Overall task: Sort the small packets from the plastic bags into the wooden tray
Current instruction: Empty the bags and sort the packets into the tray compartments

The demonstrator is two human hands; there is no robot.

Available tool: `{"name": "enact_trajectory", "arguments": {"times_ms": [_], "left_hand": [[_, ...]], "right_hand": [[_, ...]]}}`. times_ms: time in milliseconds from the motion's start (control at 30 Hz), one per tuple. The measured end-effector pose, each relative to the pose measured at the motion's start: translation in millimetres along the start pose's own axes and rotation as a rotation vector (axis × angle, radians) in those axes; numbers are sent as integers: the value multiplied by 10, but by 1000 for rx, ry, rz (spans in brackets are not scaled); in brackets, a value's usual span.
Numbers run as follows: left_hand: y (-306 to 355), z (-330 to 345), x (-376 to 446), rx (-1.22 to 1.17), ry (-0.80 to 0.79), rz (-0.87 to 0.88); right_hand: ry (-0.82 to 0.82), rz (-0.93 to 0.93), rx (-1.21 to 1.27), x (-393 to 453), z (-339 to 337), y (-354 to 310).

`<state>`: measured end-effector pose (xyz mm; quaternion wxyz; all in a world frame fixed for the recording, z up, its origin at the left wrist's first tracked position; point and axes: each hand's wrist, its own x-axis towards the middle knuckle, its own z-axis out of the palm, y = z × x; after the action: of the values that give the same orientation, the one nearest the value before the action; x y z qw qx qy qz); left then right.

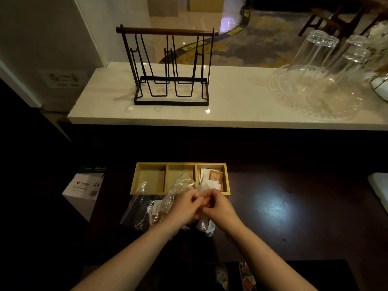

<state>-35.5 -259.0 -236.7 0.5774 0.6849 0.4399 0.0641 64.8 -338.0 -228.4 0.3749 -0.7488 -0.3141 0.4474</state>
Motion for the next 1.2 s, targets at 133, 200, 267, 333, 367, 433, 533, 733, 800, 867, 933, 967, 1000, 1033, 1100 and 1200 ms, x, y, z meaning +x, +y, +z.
{"name": "enact_trajectory", "arguments": {"times_ms": [133,200,267,333,367,433,533,733,800,867,933,967,1000,1033,1100,1200], "left_hand": [[-22,4,-42,26,24,49],[-31,-35,-33,12,26,44],[-49,-83,-20,-31,-3,21],[-55,-113,-30,-100,-48,-12],[-58,-122,-35,-127,-69,-22],[-52,-118,-44,-141,-87,-23],[-21,-84,-45,-31,-38,10],[74,-59,-68,135,19,48],[107,-53,-74,215,20,47],[125,-48,-76,275,15,66],[138,-40,-81,340,3,100],[150,-38,-89,360,-1,108],[145,-46,-90,350,-8,102],[139,-72,-92,321,-16,83],[107,-180,-99,270,-9,21],[40,-339,-65,325,12,23]], "right_hand": [[33,-35,-22,-29,47,-11],[64,-42,-20,-17,45,7],[58,-27,-6,-17,7,-7],[8,9,80,-5,-59,-6],[-21,30,137,-5,-88,-4],[-42,52,179,-21,-108,-18],[38,23,69,-33,-55,-34],[90,-3,-20,-31,-43,-73],[83,17,-5,-17,-79,-77],[76,23,8,-23,-107,-95],[68,20,3,-44,-112,-115],[70,23,5,-51,-114,-116],[84,30,6,-48,-124,-107],[118,42,5,-44,-153,-96],[227,70,-13,-25,-279,-48],[336,32,-138,-46,-508,33]]}}
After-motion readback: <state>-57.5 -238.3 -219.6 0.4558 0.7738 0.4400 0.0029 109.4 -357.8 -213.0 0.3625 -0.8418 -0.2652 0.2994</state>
